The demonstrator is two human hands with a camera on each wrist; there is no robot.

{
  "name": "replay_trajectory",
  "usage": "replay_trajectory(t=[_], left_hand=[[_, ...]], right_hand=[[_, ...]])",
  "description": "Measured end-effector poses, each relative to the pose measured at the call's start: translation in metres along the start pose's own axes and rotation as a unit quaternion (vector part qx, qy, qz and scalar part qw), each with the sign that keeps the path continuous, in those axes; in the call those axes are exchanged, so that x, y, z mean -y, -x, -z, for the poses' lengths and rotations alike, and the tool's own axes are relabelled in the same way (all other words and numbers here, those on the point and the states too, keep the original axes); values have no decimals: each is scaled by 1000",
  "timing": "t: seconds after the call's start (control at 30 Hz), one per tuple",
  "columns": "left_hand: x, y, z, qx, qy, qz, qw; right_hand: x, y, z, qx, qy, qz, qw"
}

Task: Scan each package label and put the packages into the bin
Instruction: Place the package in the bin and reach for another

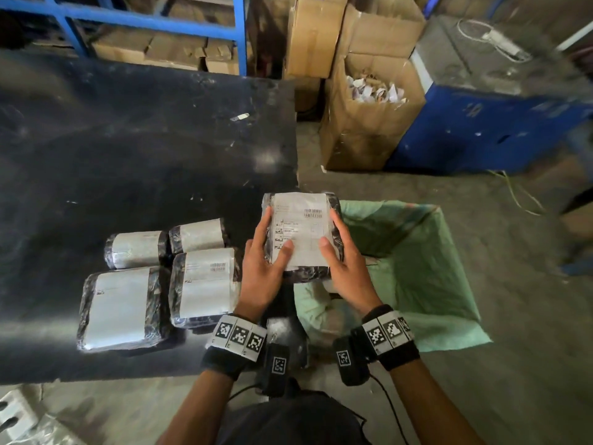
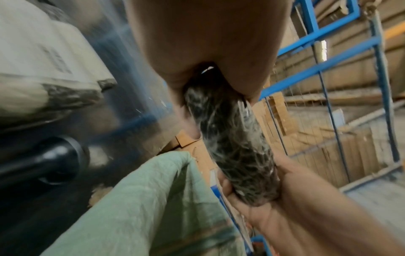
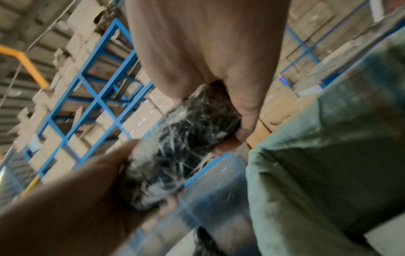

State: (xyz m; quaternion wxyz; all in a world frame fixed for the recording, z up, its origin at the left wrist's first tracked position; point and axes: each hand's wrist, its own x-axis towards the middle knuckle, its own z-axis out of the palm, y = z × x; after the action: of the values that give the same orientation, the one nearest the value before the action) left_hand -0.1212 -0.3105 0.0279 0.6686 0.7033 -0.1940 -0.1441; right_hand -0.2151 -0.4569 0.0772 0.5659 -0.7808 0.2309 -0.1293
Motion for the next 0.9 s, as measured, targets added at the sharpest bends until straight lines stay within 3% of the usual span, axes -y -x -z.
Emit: replay_trajectory(t=[0.07,0.13,0.27,0.37,0.47,0.67,0.9], left_hand=[[-4,0,-22,29,-35,45,998],[-7,2,-44,51,-149,84,984],[16,5,-81,57,-350,14,935],[49,11,-103,82,-426,8,901],[66,19,-115,93,-448,-13,889],[70,25,-121,102,-471,-8,876],[73,25,-116,124,-477,-34,869]], right_hand=[[-10,0,29,-7,11,-22,1000],[-24,-1,61,-3,37,-50,998],[-53,-12,122,24,112,-135,984],[-87,-35,156,86,211,-207,951],[-132,-66,174,127,283,-267,912],[-205,-106,185,141,311,-328,881],[-270,-127,186,90,246,-327,908]])
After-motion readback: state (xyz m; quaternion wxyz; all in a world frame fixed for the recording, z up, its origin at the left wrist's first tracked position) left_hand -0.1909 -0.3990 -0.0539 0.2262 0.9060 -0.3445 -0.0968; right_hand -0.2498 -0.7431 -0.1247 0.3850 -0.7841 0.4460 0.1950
